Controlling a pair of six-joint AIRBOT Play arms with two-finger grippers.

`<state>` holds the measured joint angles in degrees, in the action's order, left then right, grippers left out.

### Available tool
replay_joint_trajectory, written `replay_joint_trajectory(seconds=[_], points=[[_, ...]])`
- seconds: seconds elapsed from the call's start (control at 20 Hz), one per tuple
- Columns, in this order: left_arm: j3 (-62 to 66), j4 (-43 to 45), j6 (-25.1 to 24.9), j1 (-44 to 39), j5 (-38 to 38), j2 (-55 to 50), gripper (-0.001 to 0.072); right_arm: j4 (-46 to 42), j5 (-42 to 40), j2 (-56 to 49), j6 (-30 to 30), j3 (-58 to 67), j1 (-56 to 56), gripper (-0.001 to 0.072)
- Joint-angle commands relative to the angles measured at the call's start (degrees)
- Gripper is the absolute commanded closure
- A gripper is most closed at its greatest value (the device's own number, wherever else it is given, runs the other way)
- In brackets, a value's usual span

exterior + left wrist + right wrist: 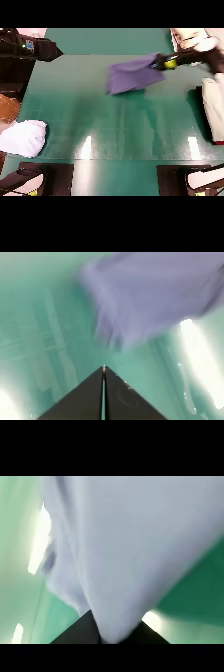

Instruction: Fold the shirts.

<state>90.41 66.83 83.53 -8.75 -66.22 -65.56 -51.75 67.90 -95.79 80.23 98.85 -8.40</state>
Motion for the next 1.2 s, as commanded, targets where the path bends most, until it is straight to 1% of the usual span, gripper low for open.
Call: replay_joint_trajectory(seconds=[0.0,0.25,0.35,0.4,0.6,0.8,0.95,1.05,1.15], points=[[0.0,-0.66,0.09,-2.38,1.11,-0.02,0.0686,-6.8,0.33,6.21,3.98,0.15,15.02,0.0696],[0.0,-1.31,0.55,-2.38,1.11,-0.02,0.0686,-6.56,0.59,8.39,3.91,0.15,32.61,0.0696],[0.0,-1.31,0.92,-2.38,1.07,-0.02,0.0686,-6.34,0.46,8.35,3.58,0.15,36.72,0.0696],[0.0,-1.31,1.97,-2.38,1.09,-0.02,0.0686,-6.27,0.02,8.35,3.19,0.15,38.1,0.0696],[0.0,-1.36,2.21,-2.38,1.07,-0.02,0.0685,-6.23,-0.63,8.37,2.19,1.92,39.82,0.0696],[0.0,-1.36,2.19,-2.38,0.81,-0.02,0.0685,-6.27,1.49,8.39,2.14,12.66,39.78,0.0697],[0.0,-1.33,2.12,-2.38,0.5,-0.02,0.0686,-6.27,5.77,8.41,2.27,19.37,40.65,0.0696],[0.0,-1.31,1.99,-2.38,-0.04,-0.02,0.0686,-6.38,7.52,9.88,2.25,18.6,41.16,0.0696],[0.0,-1.29,1.97,-2.38,-0.37,-0.02,0.0685,-6.36,7.69,13.2,2.21,13.81,42.4,0.0696]])
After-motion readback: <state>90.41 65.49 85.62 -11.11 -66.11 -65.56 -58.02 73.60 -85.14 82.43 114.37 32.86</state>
